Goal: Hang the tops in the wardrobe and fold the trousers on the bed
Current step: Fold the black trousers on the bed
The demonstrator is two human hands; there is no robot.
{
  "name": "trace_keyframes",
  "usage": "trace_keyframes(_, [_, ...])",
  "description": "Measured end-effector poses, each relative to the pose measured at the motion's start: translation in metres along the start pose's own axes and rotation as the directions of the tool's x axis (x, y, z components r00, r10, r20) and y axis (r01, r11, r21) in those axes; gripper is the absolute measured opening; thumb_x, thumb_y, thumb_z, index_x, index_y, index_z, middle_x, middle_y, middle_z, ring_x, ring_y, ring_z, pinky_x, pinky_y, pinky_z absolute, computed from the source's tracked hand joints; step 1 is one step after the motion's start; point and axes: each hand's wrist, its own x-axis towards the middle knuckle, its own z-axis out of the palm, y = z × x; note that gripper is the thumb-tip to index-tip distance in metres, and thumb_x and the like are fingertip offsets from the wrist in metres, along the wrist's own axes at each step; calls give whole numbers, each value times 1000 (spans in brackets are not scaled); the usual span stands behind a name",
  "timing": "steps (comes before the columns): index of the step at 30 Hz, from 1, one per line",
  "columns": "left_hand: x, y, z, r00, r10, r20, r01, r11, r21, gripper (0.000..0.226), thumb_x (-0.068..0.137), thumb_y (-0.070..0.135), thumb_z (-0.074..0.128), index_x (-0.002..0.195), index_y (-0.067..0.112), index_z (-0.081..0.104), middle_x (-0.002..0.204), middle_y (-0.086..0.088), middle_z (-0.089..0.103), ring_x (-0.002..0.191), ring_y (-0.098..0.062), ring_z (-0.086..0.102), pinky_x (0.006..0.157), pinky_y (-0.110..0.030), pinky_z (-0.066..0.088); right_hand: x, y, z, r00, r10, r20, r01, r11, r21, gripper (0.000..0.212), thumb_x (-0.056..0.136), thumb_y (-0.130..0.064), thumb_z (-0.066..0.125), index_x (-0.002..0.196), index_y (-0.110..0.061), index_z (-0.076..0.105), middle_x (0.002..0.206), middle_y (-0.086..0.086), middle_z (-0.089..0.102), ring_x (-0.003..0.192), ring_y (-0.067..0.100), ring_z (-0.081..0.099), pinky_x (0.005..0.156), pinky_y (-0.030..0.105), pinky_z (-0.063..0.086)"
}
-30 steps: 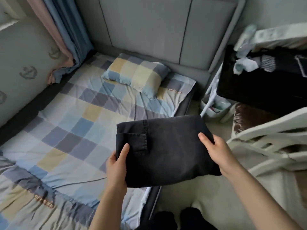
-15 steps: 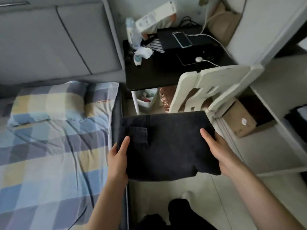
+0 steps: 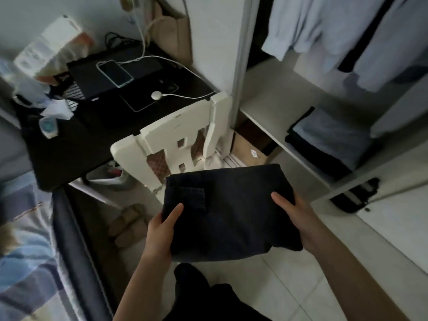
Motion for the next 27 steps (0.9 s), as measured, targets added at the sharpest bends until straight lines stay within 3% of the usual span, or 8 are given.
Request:
trace_keyframes(4, [45,25,34,986,-24,164,3,992,128,25,79,32,78,101,21,71,95,-5,76,85,-23,74,63,-33,59,24,-5,-18,992,30,-121,-25,999,43,55,78,-42,71,129,-35,52,120,-10,63,109,17,61,89,42,54])
trace_keyframes(8, [94,54,70,961,-4,278,-56,976,208,24,82,28,76,105,27,70,100,0,76,92,-23,72,79,-42,58,49,-19,-24,971,37,-237,-26,998,50,47,88,-32,64,132,-30,49,117,-10,62,104,14,61,76,31,54])
trace_keyframes(11, [132,78,101,938,-29,345,-69,961,268,23,83,30,75,104,32,68,99,6,75,93,-20,72,83,-44,57,70,-34,-24,942,49,-332,-22,996,86,44,92,-27,61,133,-27,49,115,-11,62,103,12,61,76,28,52])
trace_keyframes(15, [177,101,147,895,-68,440,-100,932,349,31,87,30,70,117,31,63,107,4,73,101,-25,69,90,-50,54,92,-42,-28,866,151,-477,-50,975,217,42,92,-21,61,133,-19,51,118,0,65,104,23,63,88,39,53])
trace_keyframes(17, [190,103,171,884,-83,460,-107,923,370,26,88,30,69,113,33,64,105,5,73,98,-23,69,87,-47,56,99,-42,-33,824,228,-519,-78,953,294,39,92,-20,62,130,-13,55,113,7,68,100,29,66,91,46,52])
trace_keyframes(21, [210,99,235,849,-145,508,-77,917,391,17,89,22,69,102,31,67,94,7,75,84,-15,73,66,-29,59,114,-46,-64,711,343,-614,-98,913,396,34,89,-21,66,120,-7,62,100,10,72,89,32,69,79,40,55])
trace_keyframes(27, [235,90,356,808,-220,547,-27,913,408,25,88,17,70,113,16,67,99,-7,74,92,-27,71,82,-42,58,161,-84,-150,602,352,-717,-13,902,432,36,91,-18,62,123,-2,57,109,14,65,86,30,63,69,35,50])
